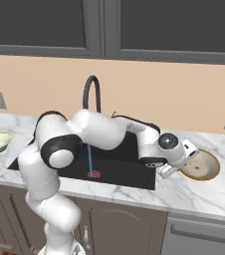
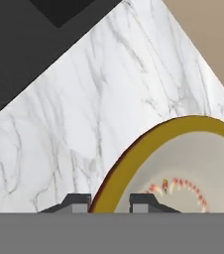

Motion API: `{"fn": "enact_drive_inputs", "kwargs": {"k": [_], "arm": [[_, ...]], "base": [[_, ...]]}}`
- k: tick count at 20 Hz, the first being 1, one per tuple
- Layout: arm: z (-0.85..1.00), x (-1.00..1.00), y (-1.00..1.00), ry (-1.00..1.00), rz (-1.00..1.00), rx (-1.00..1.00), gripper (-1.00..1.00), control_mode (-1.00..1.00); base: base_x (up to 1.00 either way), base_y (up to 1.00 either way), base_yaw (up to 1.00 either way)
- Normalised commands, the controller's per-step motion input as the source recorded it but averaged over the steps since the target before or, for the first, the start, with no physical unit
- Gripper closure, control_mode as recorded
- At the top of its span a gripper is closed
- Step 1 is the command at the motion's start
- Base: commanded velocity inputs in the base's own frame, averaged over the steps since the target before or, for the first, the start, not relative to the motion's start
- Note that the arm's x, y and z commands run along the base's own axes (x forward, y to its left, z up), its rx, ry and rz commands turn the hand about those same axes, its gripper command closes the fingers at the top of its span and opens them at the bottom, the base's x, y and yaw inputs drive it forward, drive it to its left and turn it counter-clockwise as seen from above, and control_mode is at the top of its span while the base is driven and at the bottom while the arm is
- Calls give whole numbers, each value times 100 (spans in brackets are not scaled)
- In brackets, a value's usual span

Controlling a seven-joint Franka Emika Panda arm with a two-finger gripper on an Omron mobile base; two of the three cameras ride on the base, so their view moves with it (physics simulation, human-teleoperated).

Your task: Rinse each bowl for a few seconds and place them down in the sink or on the counter.

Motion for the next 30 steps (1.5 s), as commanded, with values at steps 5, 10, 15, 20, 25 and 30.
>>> {"fn": "enact_drive_inputs", "kwargs": {"k": [5,10,15,20,25,30], "arm": [[70,-27,27,23,32,-2,100,-100],[71,-24,16,23,33,-4,100,-100],[40,-16,15,18,34,0,100,-100],[7,-19,15,4,32,0,100,-100],[4,-15,12,-4,30,0,100,-100],[7,-7,13,-8,30,2,100,-100]], "base": [[0,0,0],[0,0,0],[0,0,0],[0,0,0],[0,0,0],[0,0,0]]}}
